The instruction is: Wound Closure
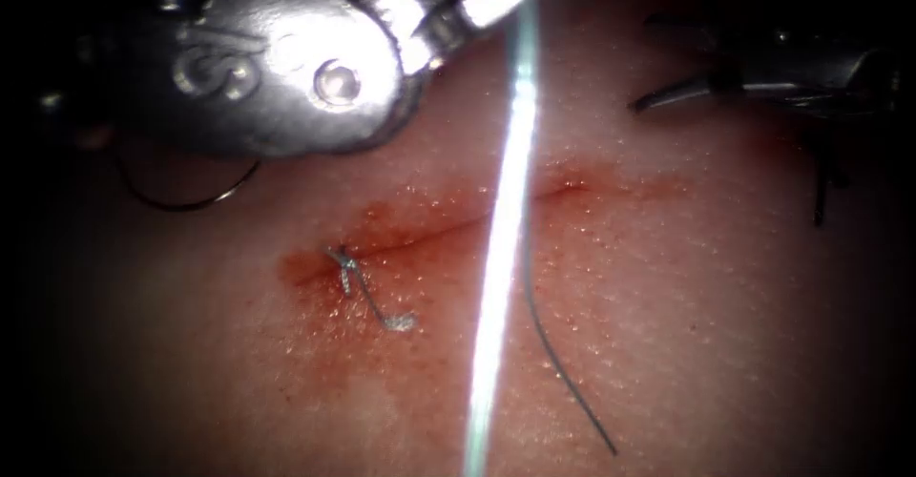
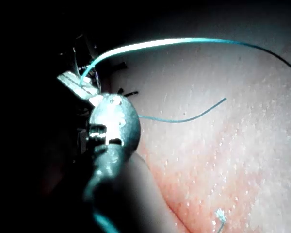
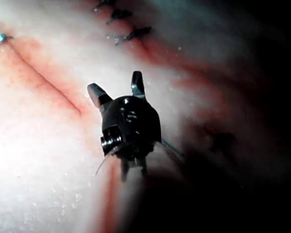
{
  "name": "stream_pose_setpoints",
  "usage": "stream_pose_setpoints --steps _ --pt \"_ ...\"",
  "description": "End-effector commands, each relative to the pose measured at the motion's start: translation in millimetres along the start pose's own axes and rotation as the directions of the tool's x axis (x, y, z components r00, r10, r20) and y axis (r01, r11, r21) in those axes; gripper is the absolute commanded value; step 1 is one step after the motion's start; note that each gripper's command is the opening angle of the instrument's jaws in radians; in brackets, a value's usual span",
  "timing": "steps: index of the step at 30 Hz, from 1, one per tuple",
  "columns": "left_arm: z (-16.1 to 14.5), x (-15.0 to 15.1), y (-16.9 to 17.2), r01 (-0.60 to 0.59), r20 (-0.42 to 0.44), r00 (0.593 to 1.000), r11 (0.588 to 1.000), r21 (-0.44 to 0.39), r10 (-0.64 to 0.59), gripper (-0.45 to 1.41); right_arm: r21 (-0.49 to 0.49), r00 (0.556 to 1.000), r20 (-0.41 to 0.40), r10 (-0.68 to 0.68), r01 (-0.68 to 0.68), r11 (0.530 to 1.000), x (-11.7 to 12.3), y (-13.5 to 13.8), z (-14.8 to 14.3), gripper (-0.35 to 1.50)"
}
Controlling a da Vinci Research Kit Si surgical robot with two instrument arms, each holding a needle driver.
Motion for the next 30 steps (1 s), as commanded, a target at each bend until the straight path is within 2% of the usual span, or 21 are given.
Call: stream_pose_setpoints --steps 1,5,13,15,16,18,20,22,27,30 --pt "0.9 -0.5 1.1 -0.002 -0.017 1.0 1.0 -0.012 0.001 -0.45 0.003 1.0 0.0 0.003 -0.003 1.0 -0.3 -0.3 0.8 1.31" --pt "2.4 -1.2 4.1 0.024 -0.037 0.999 0.999 -0.043 -0.026 -0.45 0.007 1.0 0.001 -0.002 0.002 1.0 -0.2 -0.6 1.1 1.31" --pt "5.0 -4.2 11.7 0.079 -0.023 0.996 0.982 -0.171 -0.084 -0.45 0.015 1.0 -0.001 -0.003 0.003 1.0 -0.2 -1.2 1.6 1.31" --pt "5.3 -5.1 13.2 0.127 -0.009 0.991 0.967 -0.219 -0.132 -0.45 0.021 1.0 -0.003 -0.005 0.005 1.0 -0.3 -1.4 1.8 1.31" --pt "5.3 -5.6 13.6 0.157 -0.004 0.987 0.956 -0.246 -0.164 -0.28 0.02 1.0 -0.004 -0.005 0.006 1.0 -0.4 -1.5 1.9 1.31" --pt "5.1 -6.8 14.6 0.262 0.026 0.963 0.912 -0.316 -0.268 0.72 0.028 1.0 0.0 -0.008 0.008 1.0 -0.6 -1.6 2.1 1.31" --pt "4.7 -7.9 15.2 0.35 0.069 0.935 0.868 -0.351 -0.349 1.08 0.033 1.0 0.002 -0.01 0.01 0.999 -0.7 -1.7 2.2 1.31" --pt "4.1 -8.9 15.5 0.41 0.121 0.911 0.836 -0.364 -0.394 1.23 0.035 1.0 0.001 -0.01 0.01 0.999 -0.7 -1.7 2.2 1.31" --pt "1.9 -11.1 16.0 0.485 0.228 0.875 0.783 -0.389 -0.428 1.18 0.037 1.0 0.001 -0.01 0.01 0.999 -0.7 -1.8 2.3 1.3" --pt "0.0 -12.4 17.0 0.553 0.319 0.832 0.725 -0.411 -0.454 1.18 0.04 1.0 0.001 -0.01 0.01 0.999 -0.7 -1.8 2.3 1.3"
